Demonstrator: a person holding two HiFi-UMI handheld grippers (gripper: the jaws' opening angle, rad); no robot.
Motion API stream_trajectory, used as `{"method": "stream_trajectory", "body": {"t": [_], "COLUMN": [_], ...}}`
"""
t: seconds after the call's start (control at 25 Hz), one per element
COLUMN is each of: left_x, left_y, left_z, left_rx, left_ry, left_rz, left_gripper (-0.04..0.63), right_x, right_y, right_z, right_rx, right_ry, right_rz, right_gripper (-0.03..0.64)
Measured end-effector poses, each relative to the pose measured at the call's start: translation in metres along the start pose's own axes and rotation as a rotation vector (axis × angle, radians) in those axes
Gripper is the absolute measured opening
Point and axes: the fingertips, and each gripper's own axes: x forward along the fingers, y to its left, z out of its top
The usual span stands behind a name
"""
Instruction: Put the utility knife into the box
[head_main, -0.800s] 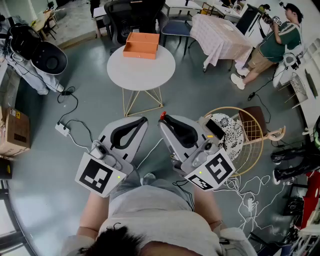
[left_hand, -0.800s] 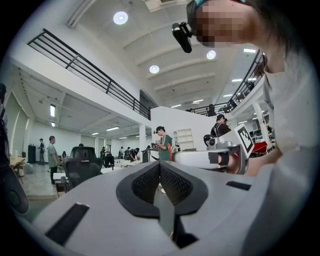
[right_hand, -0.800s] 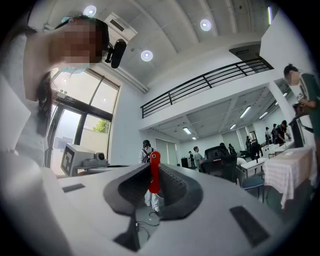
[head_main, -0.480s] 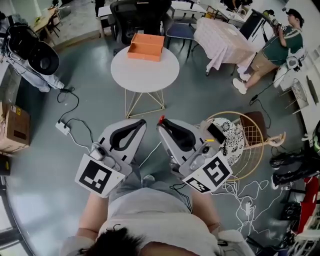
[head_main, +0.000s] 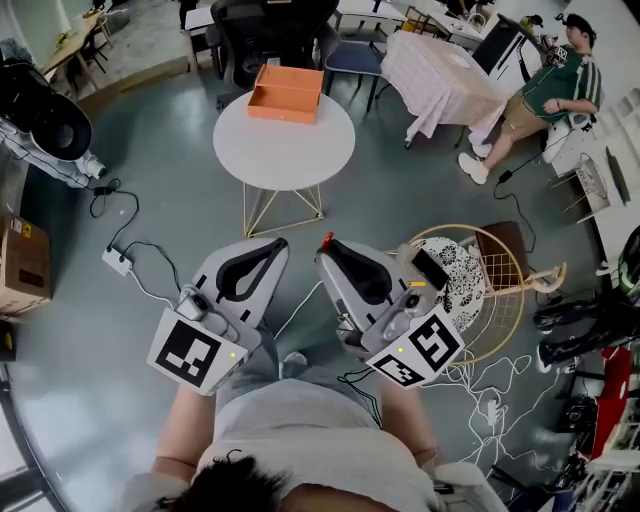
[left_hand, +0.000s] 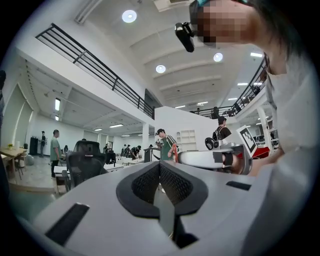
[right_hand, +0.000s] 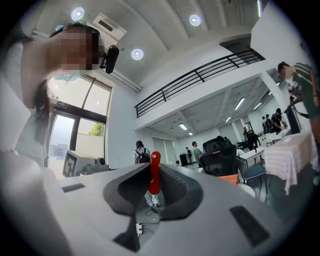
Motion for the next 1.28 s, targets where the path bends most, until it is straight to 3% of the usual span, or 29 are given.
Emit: {"method": "stream_trajectory", "body": {"t": [0.8,1.28], "left_x": [0.065,0.075], "left_y": [0.164,0.236], "left_z": [0.000,0.005], "left_rx": [-0.010,0.007], "left_ry": [-0.003,-0.033], "left_rz": [-0.075,-0.138], "left_gripper": [0.009,0.009], "right_x": [0.150,0.219], "right_y": [-0.084,-0.095], "right_z": [-0.002,0.001], "right_rx": [-0.022,-0.061], "right_ry": [0.007,-0.016], "right_rz": [-0.084,-0.127], "right_gripper": [0.058,0.058]}}
